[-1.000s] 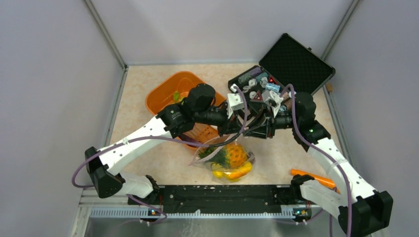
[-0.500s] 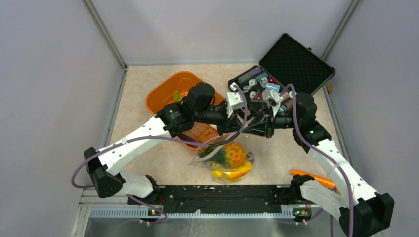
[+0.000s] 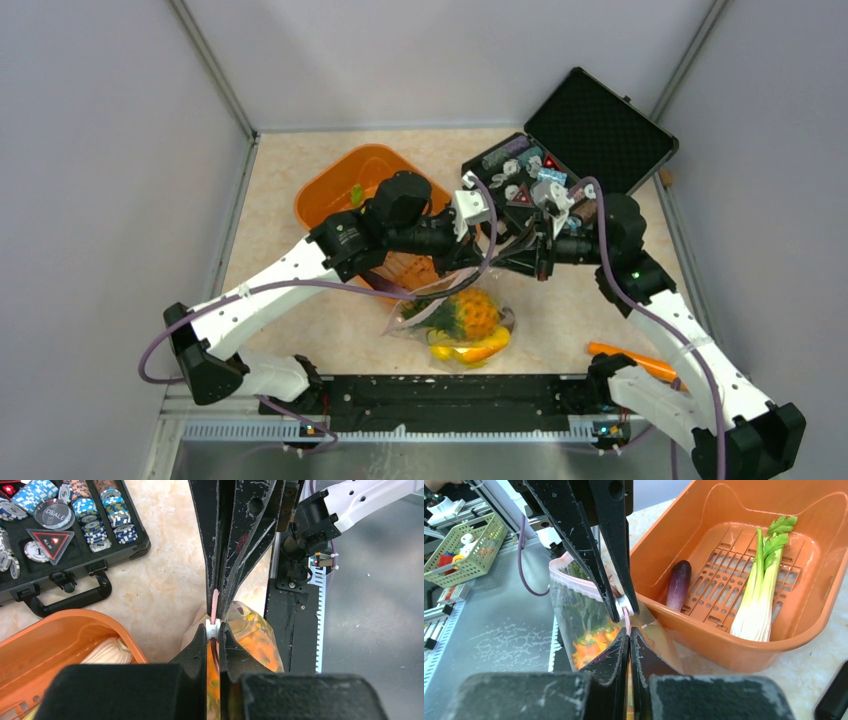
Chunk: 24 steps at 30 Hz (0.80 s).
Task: Place the food in the zip-top bag and seal the zipper
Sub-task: Zip the zipper food storage bag at the center of the board.
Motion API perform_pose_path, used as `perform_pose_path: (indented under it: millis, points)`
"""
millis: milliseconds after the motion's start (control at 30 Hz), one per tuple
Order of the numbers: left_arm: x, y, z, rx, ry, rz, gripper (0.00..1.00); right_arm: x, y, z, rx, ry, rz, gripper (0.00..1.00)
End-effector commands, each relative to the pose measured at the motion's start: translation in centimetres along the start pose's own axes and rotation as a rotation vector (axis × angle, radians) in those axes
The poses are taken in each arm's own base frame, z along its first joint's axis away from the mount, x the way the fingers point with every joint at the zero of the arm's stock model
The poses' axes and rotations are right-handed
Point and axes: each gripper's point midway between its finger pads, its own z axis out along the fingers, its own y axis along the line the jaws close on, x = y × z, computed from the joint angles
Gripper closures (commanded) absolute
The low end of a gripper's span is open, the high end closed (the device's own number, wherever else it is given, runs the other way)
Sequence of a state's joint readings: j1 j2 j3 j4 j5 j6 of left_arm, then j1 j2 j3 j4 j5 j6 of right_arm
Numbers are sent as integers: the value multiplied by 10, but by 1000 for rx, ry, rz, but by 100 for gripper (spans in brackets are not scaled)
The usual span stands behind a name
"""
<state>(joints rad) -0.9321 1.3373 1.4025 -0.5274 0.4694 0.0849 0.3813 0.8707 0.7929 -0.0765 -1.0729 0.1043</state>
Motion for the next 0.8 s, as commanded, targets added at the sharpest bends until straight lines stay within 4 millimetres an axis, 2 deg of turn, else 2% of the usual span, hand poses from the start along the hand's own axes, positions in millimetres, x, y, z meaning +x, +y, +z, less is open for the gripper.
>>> perform_pose_path:
  millis: [0, 133, 300, 400, 467, 567, 667, 767]
  points:
    - [18, -3, -10, -6, 68, -15, 100, -23, 7, -1, 0, -43, -104, 100]
    - [23, 1, -14, -35, 90, -10, 100, -21, 7, -1, -2, -37, -103, 100]
    - [8, -9, -14, 15, 26, -6, 100, -21, 10, 2, -43, -42, -106, 98]
    - [-3, -15, -11, 53, -5, -1, 100, -24, 16, 2, -80, -52, -128, 69]
    - [-6, -17, -9, 76, -9, -1, 100, -26, 17, 2, -85, -51, -140, 62]
    - [-9, -18, -6, 91, -10, 0, 100, -28, 19, 2, -105, -46, -152, 64]
    - [-9, -18, -4, 93, -9, -2, 100, -19, 16, 3, -102, -16, -124, 75]
    - [-8, -18, -4, 95, -8, -4, 100, -18, 16, 3, -102, -15, -136, 87]
